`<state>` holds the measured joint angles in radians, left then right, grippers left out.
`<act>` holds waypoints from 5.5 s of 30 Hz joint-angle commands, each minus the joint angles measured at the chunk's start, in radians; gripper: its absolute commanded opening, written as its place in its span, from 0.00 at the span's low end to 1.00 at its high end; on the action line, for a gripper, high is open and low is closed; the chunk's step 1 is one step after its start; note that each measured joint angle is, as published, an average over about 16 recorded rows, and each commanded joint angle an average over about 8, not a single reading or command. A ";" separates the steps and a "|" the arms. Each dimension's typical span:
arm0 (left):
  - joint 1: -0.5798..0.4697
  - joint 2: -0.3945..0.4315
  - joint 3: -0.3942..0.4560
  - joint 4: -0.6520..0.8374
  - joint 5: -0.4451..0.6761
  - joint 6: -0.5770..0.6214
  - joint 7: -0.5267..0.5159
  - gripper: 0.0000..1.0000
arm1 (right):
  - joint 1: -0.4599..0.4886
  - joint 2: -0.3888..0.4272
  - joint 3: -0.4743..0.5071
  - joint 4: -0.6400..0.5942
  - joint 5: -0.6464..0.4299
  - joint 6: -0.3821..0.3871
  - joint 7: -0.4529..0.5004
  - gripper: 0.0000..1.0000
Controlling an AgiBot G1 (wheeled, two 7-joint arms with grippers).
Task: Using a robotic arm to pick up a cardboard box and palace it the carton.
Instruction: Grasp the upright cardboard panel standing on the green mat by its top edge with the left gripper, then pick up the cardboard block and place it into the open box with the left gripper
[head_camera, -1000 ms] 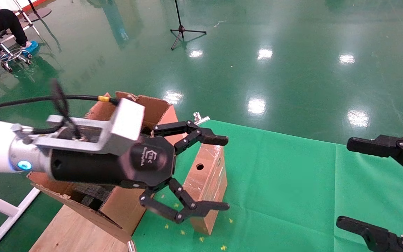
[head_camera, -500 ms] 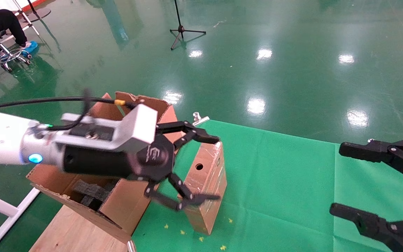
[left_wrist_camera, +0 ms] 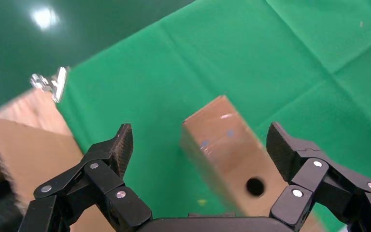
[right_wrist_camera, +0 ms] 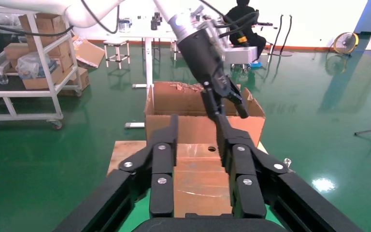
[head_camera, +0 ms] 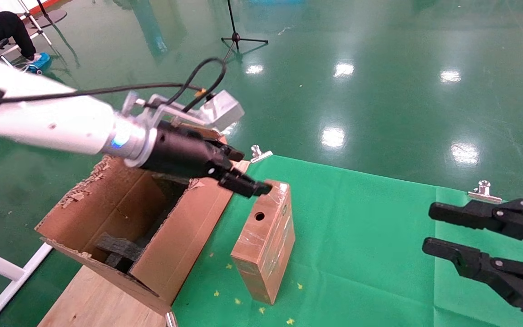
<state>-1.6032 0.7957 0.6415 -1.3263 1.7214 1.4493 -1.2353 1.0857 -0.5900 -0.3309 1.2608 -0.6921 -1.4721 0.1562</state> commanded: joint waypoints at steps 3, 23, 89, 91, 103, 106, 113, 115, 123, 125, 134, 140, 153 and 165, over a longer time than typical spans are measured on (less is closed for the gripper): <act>-0.029 0.042 0.014 0.007 0.024 0.021 -0.140 1.00 | 0.000 0.000 0.000 0.000 0.000 0.000 0.000 0.00; -0.114 0.191 0.213 0.018 0.171 0.122 -0.408 1.00 | 0.000 0.000 0.000 0.000 0.000 0.000 0.000 0.00; -0.199 0.171 0.234 0.024 0.098 0.056 -0.268 0.00 | 0.000 0.000 -0.001 0.000 0.001 0.000 0.000 1.00; -0.233 0.129 0.201 0.019 0.060 0.050 -0.184 0.00 | 0.000 0.000 -0.001 0.000 0.001 0.000 0.000 1.00; -0.492 -0.157 0.073 0.144 0.029 0.099 0.253 0.00 | 0.000 0.000 -0.001 0.000 0.001 0.000 -0.001 1.00; -0.519 -0.199 0.086 0.251 0.050 0.114 0.362 0.00 | 0.000 0.000 -0.001 -0.001 0.001 0.000 -0.001 1.00; -0.482 -0.226 0.168 0.585 0.116 0.094 0.588 0.00 | 0.000 0.000 -0.001 -0.001 0.001 0.001 -0.001 1.00; -0.465 -0.218 0.185 0.675 0.136 0.069 0.647 0.00 | 0.000 0.000 -0.001 -0.001 0.001 0.001 -0.001 1.00; -0.444 -0.161 0.206 0.952 0.173 -0.068 0.834 0.00 | 0.000 0.000 -0.001 -0.001 0.001 0.001 -0.001 1.00; -0.444 -0.147 0.206 1.005 0.178 -0.107 0.868 0.00 | 0.000 0.001 -0.001 -0.001 0.001 0.001 -0.001 1.00; -0.437 -0.101 0.198 1.174 0.179 -0.278 0.964 0.00 | 0.000 0.001 -0.001 -0.001 0.001 0.001 -0.001 1.00; -0.395 -0.072 0.188 1.245 0.167 -0.394 0.981 0.00 | 0.000 0.001 -0.001 -0.001 0.001 0.001 -0.001 1.00; -0.216 0.006 0.146 1.331 0.105 -0.592 0.965 0.00 | 0.000 0.001 -0.001 -0.001 0.001 0.001 -0.001 1.00; -0.088 0.052 0.117 1.348 0.064 -0.679 0.945 0.00 | 0.000 0.001 -0.002 -0.001 0.001 0.001 -0.001 1.00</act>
<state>-1.6914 0.8465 0.7587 0.0211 1.7864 0.7708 -0.2911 1.0859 -0.5893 -0.3325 1.2603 -0.6908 -1.4713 0.1553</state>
